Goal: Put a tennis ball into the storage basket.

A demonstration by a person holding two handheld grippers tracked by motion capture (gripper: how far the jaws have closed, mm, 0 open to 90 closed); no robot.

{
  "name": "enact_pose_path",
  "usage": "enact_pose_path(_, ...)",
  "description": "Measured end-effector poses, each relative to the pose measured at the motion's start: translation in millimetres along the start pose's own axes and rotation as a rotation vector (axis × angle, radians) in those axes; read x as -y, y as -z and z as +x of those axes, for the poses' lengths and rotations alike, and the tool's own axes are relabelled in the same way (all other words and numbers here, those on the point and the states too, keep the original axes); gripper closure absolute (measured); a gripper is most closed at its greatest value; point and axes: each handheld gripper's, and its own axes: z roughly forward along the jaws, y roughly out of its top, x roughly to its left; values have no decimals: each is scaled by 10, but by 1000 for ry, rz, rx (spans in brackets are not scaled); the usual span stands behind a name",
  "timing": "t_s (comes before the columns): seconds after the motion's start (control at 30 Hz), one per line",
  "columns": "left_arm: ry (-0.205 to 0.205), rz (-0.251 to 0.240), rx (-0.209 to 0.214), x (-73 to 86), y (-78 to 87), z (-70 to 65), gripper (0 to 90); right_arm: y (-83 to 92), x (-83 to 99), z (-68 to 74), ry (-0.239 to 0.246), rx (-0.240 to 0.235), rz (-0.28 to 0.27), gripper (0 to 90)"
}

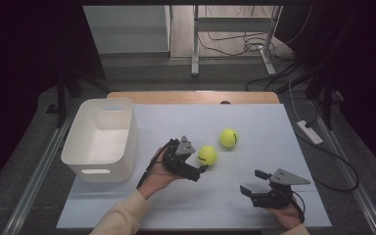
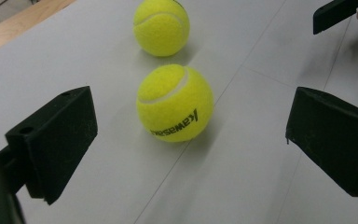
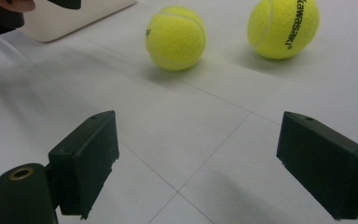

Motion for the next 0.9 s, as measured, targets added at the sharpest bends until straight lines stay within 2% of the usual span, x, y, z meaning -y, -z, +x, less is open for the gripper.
enact_pose_path(0.13, 15, 7, 12, -19, -46, 28, 30, -3, 2, 4, -2, -7, 5, 128)
enact_pose_path(0.57, 17, 28, 17, -115, -208, 71, 31, -31, 11, 4, 5, -15, 37, 123)
enact_pose_path(0.9, 24, 52, 16, -181, -312, 120, 31, -22, 9, 3, 4, -9, 28, 122)
